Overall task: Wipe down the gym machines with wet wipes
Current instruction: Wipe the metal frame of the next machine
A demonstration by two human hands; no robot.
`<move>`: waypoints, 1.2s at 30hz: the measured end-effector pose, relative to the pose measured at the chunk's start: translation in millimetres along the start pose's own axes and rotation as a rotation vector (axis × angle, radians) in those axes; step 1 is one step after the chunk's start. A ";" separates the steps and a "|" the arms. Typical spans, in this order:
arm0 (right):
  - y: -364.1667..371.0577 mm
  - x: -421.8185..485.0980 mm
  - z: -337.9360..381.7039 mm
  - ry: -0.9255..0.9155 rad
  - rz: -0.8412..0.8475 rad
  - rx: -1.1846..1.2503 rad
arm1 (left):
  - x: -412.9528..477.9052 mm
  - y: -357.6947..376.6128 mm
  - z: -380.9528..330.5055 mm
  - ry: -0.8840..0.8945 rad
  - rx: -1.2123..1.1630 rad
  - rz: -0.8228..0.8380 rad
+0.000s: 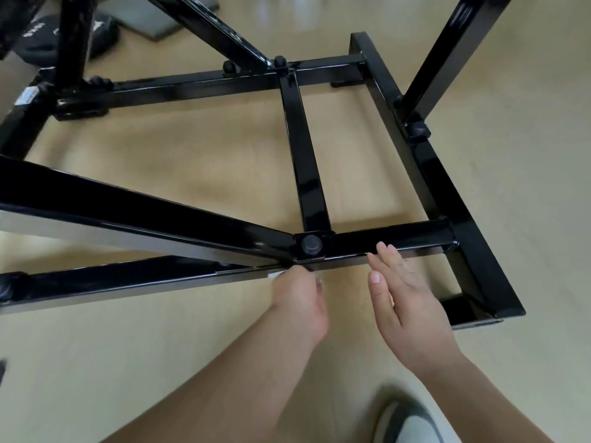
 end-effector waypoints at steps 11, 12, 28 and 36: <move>-11.4 -1.4 17.3 0.491 0.064 0.732 | -45.7 4.6 -37.0 0.294 0.339 0.527; -6.3 0.5 21.5 0.520 0.157 0.813 | -50.7 5.0 -40.7 0.309 0.332 0.564; -25.2 42.3 160.1 0.436 0.385 0.903 | -99.1 -127.0 -131.7 0.582 0.594 0.150; -75.7 70.0 217.4 0.240 0.003 0.466 | -104.9 -152.8 -140.9 0.548 0.515 0.059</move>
Point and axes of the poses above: each hand's wrist, its own x-axis towards the middle knuckle, its own y-axis out of the palm, z = x × y, the point moved 5 cm from there along x, towards the middle knuckle, and after that the axes turned 5 degrees about y, right-handed, at the moved point
